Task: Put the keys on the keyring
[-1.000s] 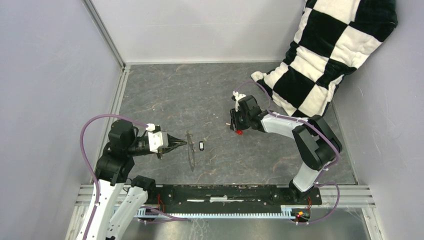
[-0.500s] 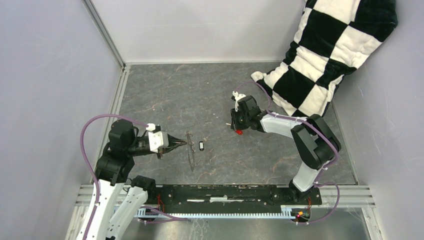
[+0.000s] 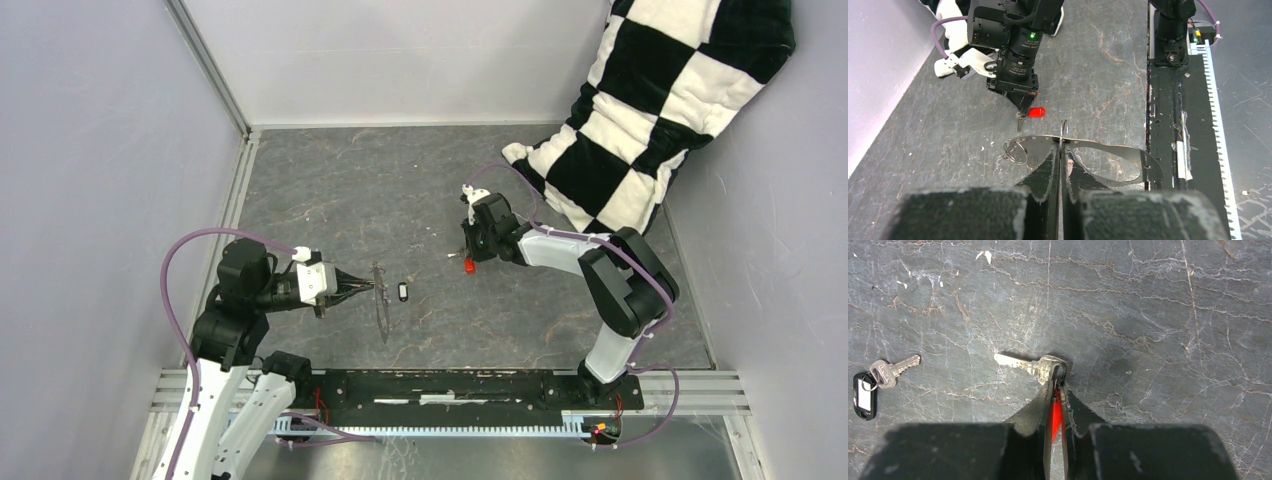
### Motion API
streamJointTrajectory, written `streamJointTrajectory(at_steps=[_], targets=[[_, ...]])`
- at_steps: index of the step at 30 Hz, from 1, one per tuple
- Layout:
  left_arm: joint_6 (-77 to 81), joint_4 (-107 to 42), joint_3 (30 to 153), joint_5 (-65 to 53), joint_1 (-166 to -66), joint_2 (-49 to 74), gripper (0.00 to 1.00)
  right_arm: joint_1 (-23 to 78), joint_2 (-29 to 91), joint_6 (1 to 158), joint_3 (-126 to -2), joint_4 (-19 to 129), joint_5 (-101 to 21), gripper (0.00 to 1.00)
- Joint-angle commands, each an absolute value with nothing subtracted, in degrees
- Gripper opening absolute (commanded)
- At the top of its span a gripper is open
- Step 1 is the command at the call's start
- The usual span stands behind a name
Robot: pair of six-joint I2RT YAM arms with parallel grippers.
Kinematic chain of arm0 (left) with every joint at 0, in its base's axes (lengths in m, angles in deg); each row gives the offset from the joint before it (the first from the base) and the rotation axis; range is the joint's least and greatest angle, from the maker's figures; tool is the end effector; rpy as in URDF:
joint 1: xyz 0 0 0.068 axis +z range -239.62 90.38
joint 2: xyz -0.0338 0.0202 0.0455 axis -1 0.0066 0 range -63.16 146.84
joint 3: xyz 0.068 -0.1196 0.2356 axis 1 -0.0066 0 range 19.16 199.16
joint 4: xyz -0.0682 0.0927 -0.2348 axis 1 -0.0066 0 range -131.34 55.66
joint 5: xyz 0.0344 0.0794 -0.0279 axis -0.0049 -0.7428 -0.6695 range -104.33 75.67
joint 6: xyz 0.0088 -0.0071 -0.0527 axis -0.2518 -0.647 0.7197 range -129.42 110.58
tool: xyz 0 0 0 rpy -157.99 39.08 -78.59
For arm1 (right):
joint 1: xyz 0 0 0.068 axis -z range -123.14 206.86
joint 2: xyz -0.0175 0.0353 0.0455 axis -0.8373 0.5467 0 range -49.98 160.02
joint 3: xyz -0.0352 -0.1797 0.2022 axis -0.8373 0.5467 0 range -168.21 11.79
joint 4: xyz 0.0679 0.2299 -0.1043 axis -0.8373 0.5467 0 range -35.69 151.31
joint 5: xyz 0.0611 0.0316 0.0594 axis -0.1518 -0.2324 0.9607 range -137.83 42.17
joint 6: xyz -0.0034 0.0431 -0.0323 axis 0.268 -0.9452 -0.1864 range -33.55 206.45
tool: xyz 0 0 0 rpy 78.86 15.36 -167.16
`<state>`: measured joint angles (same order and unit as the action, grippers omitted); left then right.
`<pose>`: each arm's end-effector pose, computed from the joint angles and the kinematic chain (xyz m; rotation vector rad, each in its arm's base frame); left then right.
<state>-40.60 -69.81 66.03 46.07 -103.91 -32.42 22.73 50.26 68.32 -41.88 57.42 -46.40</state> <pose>0.0875 -0.0541 0.3439 1.2775 1.2706 -0.7855 0.2890 0.1971 0.1530 -0.3573 2.4606 0.4297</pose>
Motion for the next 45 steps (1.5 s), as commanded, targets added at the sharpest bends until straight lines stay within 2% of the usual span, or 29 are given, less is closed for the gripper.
streamJointTrajectory(at_steps=[1, 2, 5, 9, 14, 20, 33, 40, 45], targets=[[-41.7, -68.9, 68.1, 46.8, -104.0, -32.5, 0.02, 22.3, 48.9, 69.7, -42.3, 57.6, -47.5, 0.13], [-41.8, -68.9, 68.1, 46.8, -104.0, -32.5, 0.02, 22.4, 48.6, 69.9, -42.4, 57.8, -47.5, 0.14], [-41.8, -68.8, 68.0, 46.9, -103.9, -32.4, 0.02, 22.2, 48.5, 70.4, -42.6, 58.8, -47.1, 0.28], [-42.0, -68.8, 68.2, 47.0, -103.9, -32.2, 0.02, 22.0, 48.6, 70.8, -42.4, 59.0, -47.5, 0.31], [-41.8, -68.9, 68.3, 46.8, -103.9, -32.2, 0.02, 22.0, 48.7, 70.9, -41.7, 57.7, -47.0, 0.22], [-41.8, -68.9, 68.1, 46.7, -103.9, -32.2, 0.02, 22.0, 47.7, 71.7, -41.1, 57.2, -47.3, 0.00], [-42.0, -68.9, 67.4, 46.6, -104.0, -31.8, 0.02, 18.9, 44.1, 78.2, -42.3, 60.3, -39.3, 0.00], [-41.9, -68.9, 67.5, 46.7, -103.9, -31.5, 0.02, 15.7, 46.4, 79.6, -39.4, 58.8, -32.2, 0.00], [-41.9, -68.9, 66.9, 46.8, -103.9, -31.7, 0.02, 13.4, 46.9, 82.1, -39.0, 59.9, -34.1, 0.00]])
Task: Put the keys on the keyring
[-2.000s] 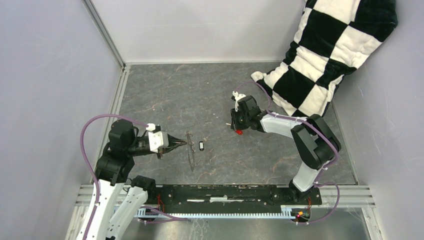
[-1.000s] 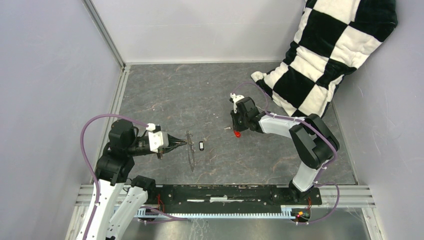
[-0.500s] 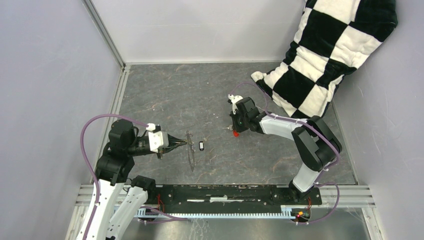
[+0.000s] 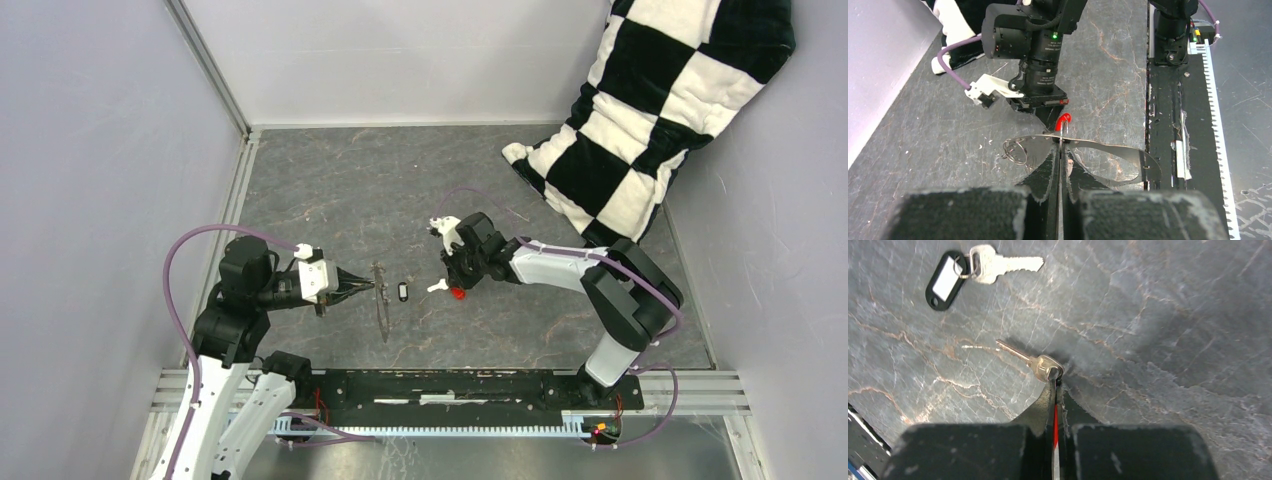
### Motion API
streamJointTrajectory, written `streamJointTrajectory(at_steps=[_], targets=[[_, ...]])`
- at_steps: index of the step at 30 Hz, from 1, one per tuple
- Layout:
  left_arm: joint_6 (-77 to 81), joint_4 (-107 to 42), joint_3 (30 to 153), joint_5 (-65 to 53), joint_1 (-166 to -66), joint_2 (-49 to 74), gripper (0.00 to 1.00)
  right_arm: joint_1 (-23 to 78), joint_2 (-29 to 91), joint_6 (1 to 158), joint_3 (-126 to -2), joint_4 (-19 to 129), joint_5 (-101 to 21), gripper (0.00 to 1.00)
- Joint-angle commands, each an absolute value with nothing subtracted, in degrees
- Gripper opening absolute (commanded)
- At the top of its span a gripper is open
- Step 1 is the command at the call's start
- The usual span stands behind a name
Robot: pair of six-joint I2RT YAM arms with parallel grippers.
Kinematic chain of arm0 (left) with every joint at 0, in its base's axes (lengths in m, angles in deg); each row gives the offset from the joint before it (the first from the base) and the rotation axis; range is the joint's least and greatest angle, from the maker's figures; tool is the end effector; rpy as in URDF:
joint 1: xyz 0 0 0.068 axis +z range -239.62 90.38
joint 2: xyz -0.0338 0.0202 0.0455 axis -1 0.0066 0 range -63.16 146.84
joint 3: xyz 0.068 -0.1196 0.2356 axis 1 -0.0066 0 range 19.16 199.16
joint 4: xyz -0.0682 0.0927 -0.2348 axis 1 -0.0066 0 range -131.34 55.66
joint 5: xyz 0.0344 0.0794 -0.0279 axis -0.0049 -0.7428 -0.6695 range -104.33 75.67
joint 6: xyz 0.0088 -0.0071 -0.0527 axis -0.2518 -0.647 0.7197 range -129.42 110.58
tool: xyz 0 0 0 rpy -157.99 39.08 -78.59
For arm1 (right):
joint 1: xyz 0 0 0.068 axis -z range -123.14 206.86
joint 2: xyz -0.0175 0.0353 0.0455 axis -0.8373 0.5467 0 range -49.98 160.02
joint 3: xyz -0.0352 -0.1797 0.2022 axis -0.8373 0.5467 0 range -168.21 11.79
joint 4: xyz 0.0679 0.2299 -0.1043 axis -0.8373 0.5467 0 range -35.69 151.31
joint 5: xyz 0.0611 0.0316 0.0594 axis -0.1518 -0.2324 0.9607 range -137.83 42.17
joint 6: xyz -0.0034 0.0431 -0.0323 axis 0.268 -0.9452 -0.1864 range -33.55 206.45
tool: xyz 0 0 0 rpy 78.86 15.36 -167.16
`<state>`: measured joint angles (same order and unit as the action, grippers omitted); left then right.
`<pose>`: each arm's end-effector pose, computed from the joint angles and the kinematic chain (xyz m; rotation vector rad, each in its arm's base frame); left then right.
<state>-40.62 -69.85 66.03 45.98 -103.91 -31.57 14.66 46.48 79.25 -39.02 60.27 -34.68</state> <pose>0.0908 -0.0549 0.3426 1.2764 1.2854 -0.7927 0.2399 0.2286 0.1573 -0.8652 2.4034 0.6384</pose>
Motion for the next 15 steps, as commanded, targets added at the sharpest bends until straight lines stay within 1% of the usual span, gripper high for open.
streamJointTrajectory(at_steps=[1, 4, 10, 14, 15], targets=[[-42.0, -68.8, 66.9, 46.8, -103.9, -31.6, 0.02, 13.3, 47.0, 82.3, -38.9, 60.0, -34.7, 0.01], [-42.2, -68.8, 67.3, 46.9, -103.9, -31.0, 0.02, 13.3, 47.5, 83.1, -39.4, 60.8, -35.6, 0.18], [-42.3, -68.9, 67.9, 46.6, -103.9, -30.7, 0.02, 13.3, 45.8, 85.2, -39.2, 60.8, -34.8, 0.31], [-42.3, -68.9, 68.0, 46.8, -103.9, -30.9, 0.02, 13.2, 38.4, 88.3, -37.9, 59.4, -37.3, 0.35], [-42.4, -68.8, 68.1, 46.8, -104.0, -30.8, 0.02, 13.3, 35.6, 88.8, -36.9, 57.9, -38.4, 0.38]])
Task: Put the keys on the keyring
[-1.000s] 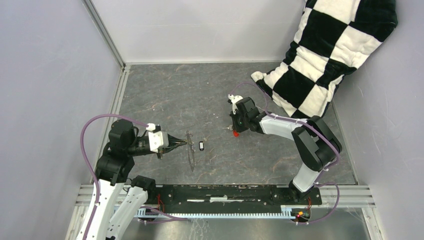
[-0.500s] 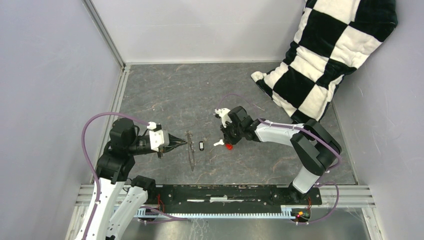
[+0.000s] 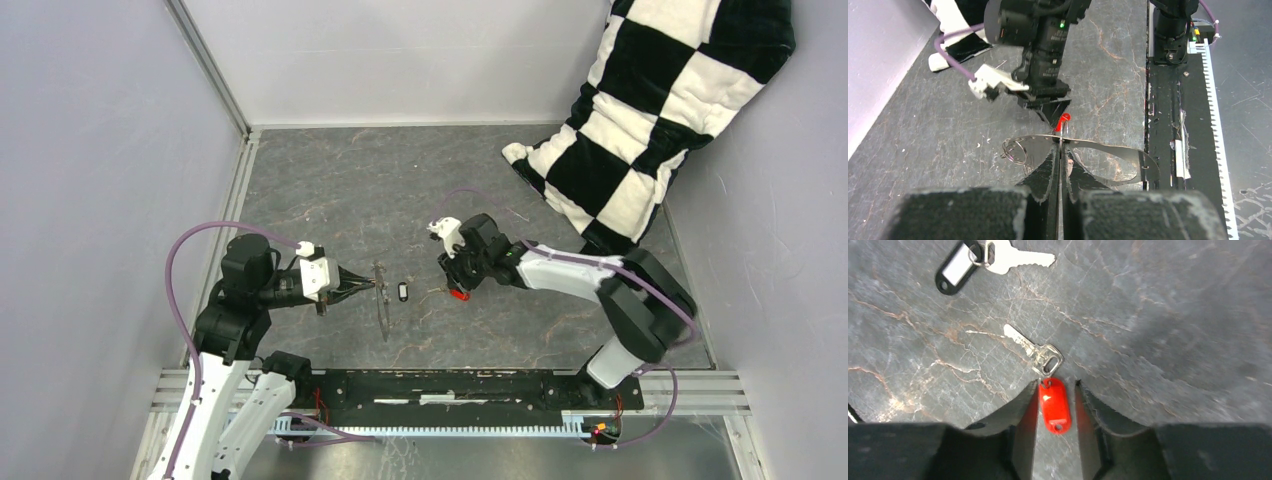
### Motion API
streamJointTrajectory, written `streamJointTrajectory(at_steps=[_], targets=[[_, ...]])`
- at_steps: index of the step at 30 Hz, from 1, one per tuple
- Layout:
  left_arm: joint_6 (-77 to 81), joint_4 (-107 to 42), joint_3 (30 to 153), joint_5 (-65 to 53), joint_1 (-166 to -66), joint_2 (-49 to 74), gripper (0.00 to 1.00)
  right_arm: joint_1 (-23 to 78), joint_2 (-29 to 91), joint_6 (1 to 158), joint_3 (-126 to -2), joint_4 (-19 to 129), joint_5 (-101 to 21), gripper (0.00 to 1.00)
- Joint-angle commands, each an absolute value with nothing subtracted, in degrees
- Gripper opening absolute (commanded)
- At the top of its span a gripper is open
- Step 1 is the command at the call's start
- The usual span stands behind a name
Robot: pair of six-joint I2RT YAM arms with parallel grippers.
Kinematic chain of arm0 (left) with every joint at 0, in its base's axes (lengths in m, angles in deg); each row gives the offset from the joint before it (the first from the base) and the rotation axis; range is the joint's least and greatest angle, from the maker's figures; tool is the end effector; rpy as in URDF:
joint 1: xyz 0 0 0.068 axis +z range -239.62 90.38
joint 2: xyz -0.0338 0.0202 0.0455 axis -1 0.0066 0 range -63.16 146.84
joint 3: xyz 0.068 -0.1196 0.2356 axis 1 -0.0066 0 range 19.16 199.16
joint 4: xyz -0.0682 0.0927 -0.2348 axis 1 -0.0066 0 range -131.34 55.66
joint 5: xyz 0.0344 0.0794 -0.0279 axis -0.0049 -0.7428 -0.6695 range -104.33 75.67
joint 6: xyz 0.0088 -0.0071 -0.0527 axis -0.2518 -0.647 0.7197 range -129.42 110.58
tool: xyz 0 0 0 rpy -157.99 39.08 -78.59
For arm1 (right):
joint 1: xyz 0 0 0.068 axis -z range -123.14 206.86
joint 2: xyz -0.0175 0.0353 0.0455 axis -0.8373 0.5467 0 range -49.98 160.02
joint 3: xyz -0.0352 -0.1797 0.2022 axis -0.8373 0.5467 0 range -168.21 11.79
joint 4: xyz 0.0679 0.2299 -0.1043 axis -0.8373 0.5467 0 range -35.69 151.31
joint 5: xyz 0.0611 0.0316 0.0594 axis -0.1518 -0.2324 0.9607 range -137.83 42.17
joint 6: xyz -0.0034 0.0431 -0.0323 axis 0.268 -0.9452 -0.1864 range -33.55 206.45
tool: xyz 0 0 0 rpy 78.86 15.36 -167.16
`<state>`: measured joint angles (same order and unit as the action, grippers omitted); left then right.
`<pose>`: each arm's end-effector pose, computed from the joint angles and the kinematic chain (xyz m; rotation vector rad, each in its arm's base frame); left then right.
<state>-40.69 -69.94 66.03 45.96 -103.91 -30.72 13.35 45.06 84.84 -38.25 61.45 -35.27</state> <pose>0.0941 -0.0558 0.3413 1.2761 1.2996 -0.8008 0.2307 0.2299 0.1597 -1.0013 2.3463 0.5944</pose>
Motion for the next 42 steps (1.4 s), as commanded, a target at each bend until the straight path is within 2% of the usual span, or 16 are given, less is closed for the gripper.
streamJointTrajectory(at_steps=[1, 2, 3, 5, 7, 12, 14, 16, 17, 19, 21, 27, 30, 35, 42], targets=[[-42.4, -68.8, 68.3, 46.8, -104.0, -30.8, 0.02, 13.3, 30.8, 89.0, -34.3, 55.0, -39.3, 0.45], [-42.4, -68.8, 68.5, 46.7, -103.9, -30.7, 0.02, 13.3, 26.7, 89.5, -31.4, 49.8, -39.5, 0.54], [-42.4, -68.8, 68.7, 46.6, -103.9, -30.7, 0.02, 13.2, 22.4, 88.9, -27.4, 44.9, -41.1, 0.97], [-42.7, -68.9, 68.9, 46.5, -104.0, -30.7, 0.02, 13.3, 17.5, 82.0, -20.4, 38.8, -45.7, 0.98], [-43.2, -68.9, 69.1, 46.5, -104.0, -30.7, 0.02, 13.4, 16.8, 82.9, -15.9, 34.9, -44.4, 0.98], [-43.0, -68.9, 69.2, 46.4, -103.9, -30.7, 0.02, 13.4, 13.3, 81.3, -17.8, 38.3, -48.8, 0.98], [-42.9, -68.8, 69.0, 46.3, -103.9, -30.6, 0.02, 13.3, 12.9, 82.6, -15.7, 35.0, -43.1, 0.98], [-42.9, -68.8, 68.8, 46.0, -104.0, -30.7, 0.02, 13.2, 15.6, 82.6, -14.9, 34.0, -43.2, 0.98], [-42.8, -68.9, 68.6, 46.0, -104.0, -30.6, 0.02, 13.3, 18.7, 81.8, -16.4, 37.3, -44.7, 0.93], [-42.6, -68.9, 68.4, 46.1, -104.0, -30.6, 0.02, 13.3, 23.7, 81.7, -19.6, 39.1, -41.5, 0.76], [-42.6, -68.8, 68.4, 46.3, -103.9, -30.4, 0.02, 13.3, 27.1, 80.2, -20.7, 38.6, -40.2, 0.67], [-42.4, -68.9, 67.9, 46.6, -103.9, -30.8, 0.02, 13.1, 29.0, 80.0, -16.2, 29.8, -40.9, 0.71], [-42.2, -68.8, 67.7, 46.9, -103.9, -30.8, 0.02, 13.1, 30.5, 80.5, -15.1, 25.4, -40.1, 0.66], [-42.1, -68.8, 68.1, 46.8, -104.0, -30.3, 0.02, 13.0, 33.9, 82.6, -14.9, 22.4, -39.3, 0.52], [-42.1, -68.9, 68.1, 46.2, -103.9, -30.6, 0.02, 12.2, 36.3, 82.8, -14.0, 18.8, -39.1, 0.51]])
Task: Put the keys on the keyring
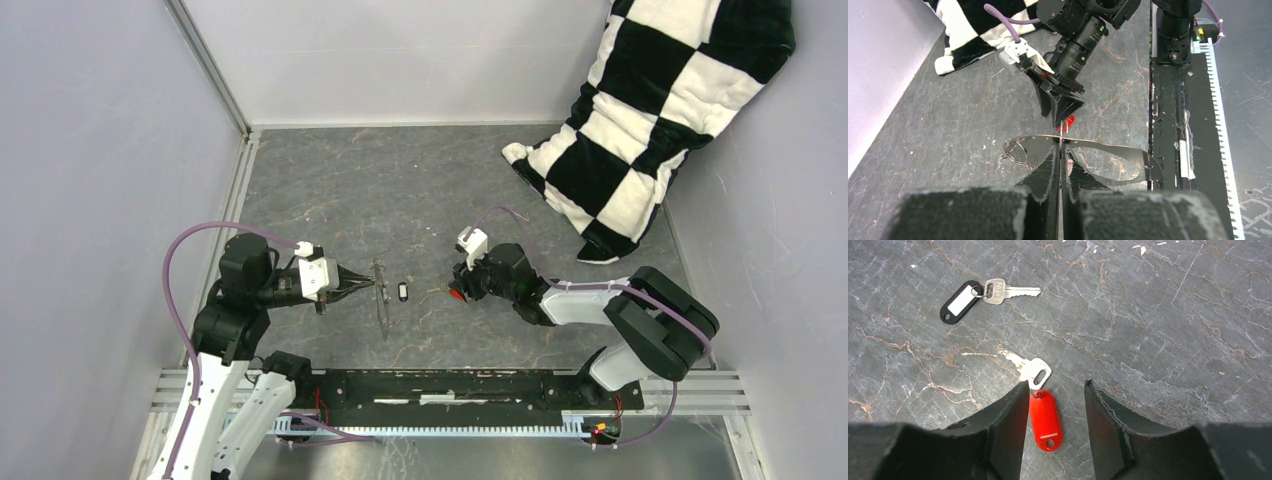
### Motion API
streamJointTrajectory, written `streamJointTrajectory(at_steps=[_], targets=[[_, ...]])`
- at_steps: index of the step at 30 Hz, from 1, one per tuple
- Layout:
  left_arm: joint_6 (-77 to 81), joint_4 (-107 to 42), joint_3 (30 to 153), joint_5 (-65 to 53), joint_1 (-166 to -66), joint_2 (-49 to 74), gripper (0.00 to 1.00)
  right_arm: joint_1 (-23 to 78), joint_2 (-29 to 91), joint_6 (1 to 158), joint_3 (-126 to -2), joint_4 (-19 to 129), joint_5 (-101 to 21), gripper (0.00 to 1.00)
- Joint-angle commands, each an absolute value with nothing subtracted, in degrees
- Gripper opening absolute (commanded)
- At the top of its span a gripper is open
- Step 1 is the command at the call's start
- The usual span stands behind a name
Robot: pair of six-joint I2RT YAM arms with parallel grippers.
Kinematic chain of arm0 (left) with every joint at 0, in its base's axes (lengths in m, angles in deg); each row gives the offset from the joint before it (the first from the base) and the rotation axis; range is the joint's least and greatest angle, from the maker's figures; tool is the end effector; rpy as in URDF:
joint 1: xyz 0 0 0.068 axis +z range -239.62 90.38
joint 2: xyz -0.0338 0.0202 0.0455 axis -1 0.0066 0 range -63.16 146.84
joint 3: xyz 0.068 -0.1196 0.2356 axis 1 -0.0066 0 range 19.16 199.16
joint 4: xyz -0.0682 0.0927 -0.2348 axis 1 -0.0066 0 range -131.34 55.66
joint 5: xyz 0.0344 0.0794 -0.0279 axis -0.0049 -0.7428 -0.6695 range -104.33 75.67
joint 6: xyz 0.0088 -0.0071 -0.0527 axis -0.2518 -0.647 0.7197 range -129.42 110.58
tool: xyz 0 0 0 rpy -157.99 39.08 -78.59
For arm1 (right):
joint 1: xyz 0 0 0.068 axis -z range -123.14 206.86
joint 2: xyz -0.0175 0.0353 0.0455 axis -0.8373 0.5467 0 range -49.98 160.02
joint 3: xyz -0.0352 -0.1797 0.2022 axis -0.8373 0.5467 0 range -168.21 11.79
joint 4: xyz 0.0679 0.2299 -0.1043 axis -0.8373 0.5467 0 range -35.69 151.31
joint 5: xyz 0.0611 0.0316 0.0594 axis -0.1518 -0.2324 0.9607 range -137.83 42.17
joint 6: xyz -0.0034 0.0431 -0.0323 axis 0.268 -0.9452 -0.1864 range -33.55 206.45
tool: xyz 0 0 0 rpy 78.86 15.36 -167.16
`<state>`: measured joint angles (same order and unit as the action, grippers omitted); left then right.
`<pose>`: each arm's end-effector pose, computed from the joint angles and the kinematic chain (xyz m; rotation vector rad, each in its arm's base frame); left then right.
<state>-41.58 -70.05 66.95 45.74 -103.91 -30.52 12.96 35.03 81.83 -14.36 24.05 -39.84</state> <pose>0.0936 -0.0556 0.3457 1.2837 1.2810 -0.7803 0.1918 0.1916 0.1455 -0.7993 1.9770 0.6553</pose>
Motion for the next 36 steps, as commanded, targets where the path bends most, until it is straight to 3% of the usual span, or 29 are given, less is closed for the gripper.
streamJointTrajectory(at_steps=[1, 15, 27, 33, 36], targets=[[-42.1, -68.8, 68.1, 46.3, -103.9, -30.6, 0.02, 12.0, 36.7, 83.0, -14.1, 18.8, -39.4, 0.51], [-42.8, -70.2, 68.5, 45.8, -103.9, -31.7, 0.02, 10.0, 40.7, 83.6, -14.8, 18.9, -40.7, 0.40], [-44.0, -71.7, 68.4, 45.5, -103.9, -32.3, 0.02, 9.3, 41.6, 84.6, -16.8, 21.2, -41.3, 0.22], [-44.3, -71.9, 68.5, 45.1, -103.9, -32.2, 0.02, 9.3, 41.8, 85.5, -18.0, 22.9, -40.3, 0.01], [-44.3, -71.9, 68.3, 45.0, -103.9, -32.1, 0.02, 9.3, 40.7, 86.0, -18.0, 24.2, -40.3, 0.01]])
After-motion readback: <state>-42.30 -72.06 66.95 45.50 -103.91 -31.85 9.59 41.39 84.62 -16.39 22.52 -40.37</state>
